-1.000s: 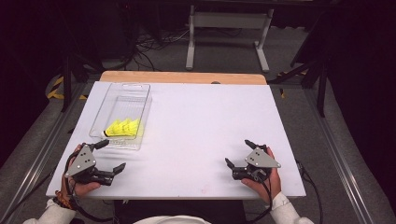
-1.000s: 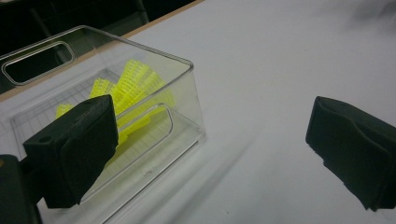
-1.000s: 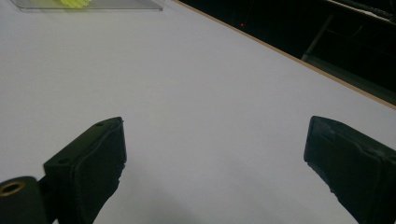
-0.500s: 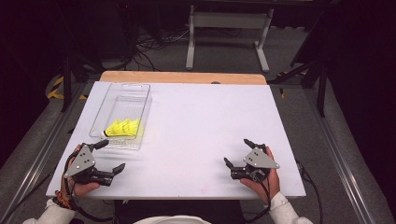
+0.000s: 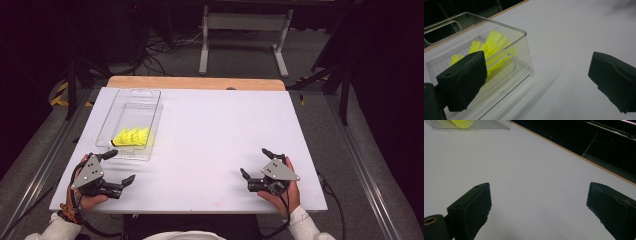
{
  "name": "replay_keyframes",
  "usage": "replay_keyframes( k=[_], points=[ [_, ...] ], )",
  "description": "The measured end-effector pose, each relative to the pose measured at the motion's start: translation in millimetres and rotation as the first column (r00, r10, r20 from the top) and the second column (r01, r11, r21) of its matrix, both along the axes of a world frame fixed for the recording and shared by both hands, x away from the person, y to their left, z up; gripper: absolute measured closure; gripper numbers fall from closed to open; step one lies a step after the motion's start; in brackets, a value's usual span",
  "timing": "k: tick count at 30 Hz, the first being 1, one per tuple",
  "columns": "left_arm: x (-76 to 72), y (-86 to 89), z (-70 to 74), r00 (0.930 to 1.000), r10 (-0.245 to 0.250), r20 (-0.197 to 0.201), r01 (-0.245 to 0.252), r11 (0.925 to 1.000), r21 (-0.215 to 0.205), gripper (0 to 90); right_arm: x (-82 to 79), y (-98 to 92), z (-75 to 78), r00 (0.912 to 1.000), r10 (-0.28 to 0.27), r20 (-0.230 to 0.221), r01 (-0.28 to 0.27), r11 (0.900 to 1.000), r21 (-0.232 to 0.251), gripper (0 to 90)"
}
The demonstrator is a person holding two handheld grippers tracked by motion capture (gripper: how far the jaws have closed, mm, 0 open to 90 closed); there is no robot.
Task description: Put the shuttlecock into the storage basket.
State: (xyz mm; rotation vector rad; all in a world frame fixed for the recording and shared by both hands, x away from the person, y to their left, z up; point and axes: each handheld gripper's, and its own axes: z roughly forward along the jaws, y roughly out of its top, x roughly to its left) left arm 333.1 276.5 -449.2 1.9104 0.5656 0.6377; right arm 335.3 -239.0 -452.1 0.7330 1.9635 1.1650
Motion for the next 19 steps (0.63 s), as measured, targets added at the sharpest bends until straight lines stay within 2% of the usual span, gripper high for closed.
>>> replay_keyframes(
  k=[19],
  points=[
    [1.6,0.3,-0.3,1.0,-0.001,-0.006,0.001,1.0,-0.003,3.3,0.4,0.4,0.0,0.9999,-0.008,0.007,0.008,1.0,-0.004,7.1]
  ],
)
